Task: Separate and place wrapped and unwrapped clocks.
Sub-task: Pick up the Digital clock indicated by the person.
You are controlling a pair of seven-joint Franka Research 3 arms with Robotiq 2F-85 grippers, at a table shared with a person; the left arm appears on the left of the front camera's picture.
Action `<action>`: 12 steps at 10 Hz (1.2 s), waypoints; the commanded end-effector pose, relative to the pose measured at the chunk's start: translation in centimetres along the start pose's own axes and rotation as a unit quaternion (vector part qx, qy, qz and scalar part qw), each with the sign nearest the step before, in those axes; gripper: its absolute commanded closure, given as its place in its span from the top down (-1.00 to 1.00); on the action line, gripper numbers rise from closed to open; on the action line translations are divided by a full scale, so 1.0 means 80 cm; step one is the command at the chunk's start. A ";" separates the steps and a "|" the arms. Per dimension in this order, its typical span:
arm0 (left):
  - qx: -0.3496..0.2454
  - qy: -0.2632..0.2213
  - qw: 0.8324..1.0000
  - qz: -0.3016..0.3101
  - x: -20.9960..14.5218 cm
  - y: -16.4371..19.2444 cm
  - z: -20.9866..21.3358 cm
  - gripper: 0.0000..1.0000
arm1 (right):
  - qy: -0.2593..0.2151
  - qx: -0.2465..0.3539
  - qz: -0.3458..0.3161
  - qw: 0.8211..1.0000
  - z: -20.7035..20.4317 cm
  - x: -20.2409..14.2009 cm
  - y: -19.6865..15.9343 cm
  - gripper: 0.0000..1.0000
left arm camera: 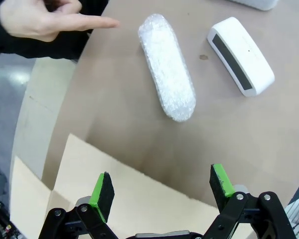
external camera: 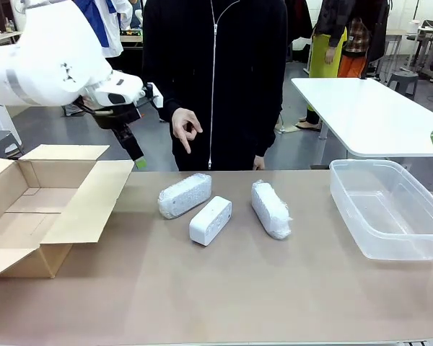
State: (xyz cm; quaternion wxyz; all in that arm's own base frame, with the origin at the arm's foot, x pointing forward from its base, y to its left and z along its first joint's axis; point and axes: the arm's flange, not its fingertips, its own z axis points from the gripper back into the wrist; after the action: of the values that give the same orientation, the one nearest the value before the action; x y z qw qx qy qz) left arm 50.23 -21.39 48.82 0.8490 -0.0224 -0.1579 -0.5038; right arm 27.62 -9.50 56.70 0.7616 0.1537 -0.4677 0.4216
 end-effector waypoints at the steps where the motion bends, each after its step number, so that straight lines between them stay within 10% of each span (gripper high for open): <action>1: -0.012 -0.019 1.000 0.007 0.014 0.017 -0.021 1.00 | -0.006 0.007 0.004 1.000 -0.003 -0.001 -0.002 1.00; 12: -0.058 0.014 0.996 -0.059 0.076 -0.009 -0.179 1.00 | -0.006 0.007 0.004 1.000 -0.003 -0.001 -0.002 1.00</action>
State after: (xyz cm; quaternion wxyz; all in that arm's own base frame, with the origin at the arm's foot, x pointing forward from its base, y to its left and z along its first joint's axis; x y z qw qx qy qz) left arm 55.18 -29.59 36.74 0.8246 -0.0626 -0.1088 -0.5516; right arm 27.60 -9.49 56.72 0.7619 0.1527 -0.4672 0.4218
